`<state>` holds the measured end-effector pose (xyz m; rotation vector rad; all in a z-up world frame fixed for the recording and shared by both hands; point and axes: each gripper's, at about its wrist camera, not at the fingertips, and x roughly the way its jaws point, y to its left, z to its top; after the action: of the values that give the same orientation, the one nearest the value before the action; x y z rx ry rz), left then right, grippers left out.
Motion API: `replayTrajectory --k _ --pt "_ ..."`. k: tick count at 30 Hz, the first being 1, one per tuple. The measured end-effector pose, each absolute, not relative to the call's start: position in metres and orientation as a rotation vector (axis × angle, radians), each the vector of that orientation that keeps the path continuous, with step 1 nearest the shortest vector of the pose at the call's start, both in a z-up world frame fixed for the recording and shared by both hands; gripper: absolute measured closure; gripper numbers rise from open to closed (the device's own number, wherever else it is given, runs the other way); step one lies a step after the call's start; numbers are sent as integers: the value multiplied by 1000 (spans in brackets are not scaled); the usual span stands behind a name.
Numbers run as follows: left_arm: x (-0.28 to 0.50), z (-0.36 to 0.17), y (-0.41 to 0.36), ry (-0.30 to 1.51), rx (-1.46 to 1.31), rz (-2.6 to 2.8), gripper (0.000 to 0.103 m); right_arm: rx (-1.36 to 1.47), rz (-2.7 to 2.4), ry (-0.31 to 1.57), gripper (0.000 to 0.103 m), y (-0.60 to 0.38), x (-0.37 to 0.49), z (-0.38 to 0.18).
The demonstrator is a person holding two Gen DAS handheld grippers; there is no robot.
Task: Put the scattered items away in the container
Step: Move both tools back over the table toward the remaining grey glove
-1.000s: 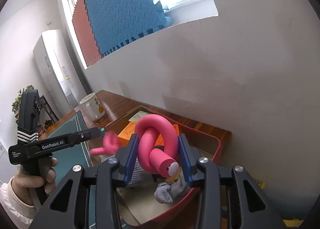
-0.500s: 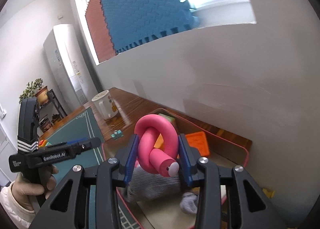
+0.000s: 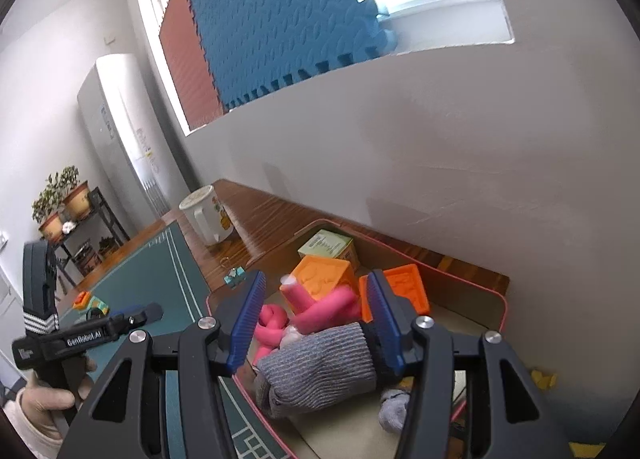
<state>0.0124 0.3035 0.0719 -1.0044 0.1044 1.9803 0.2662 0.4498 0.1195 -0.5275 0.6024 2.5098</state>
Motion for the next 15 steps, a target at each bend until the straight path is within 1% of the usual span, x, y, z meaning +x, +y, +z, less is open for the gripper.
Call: replayTrajectory --k 4,10,13,15 --pt "5 68 284 85 -1022 2007 42 -513 2535 606 46 438 263 125" --pt "-12 65 240 44 -1050 2093 41 -561 2631 594 46 405 236 125" --pt "-28 62 208 11 -1077 2158 37 -612 2673 597 46 388 218 119" --pt "-37 61 186 -15 -1091 2198 37 -649 2699 599 46 377 206 116"
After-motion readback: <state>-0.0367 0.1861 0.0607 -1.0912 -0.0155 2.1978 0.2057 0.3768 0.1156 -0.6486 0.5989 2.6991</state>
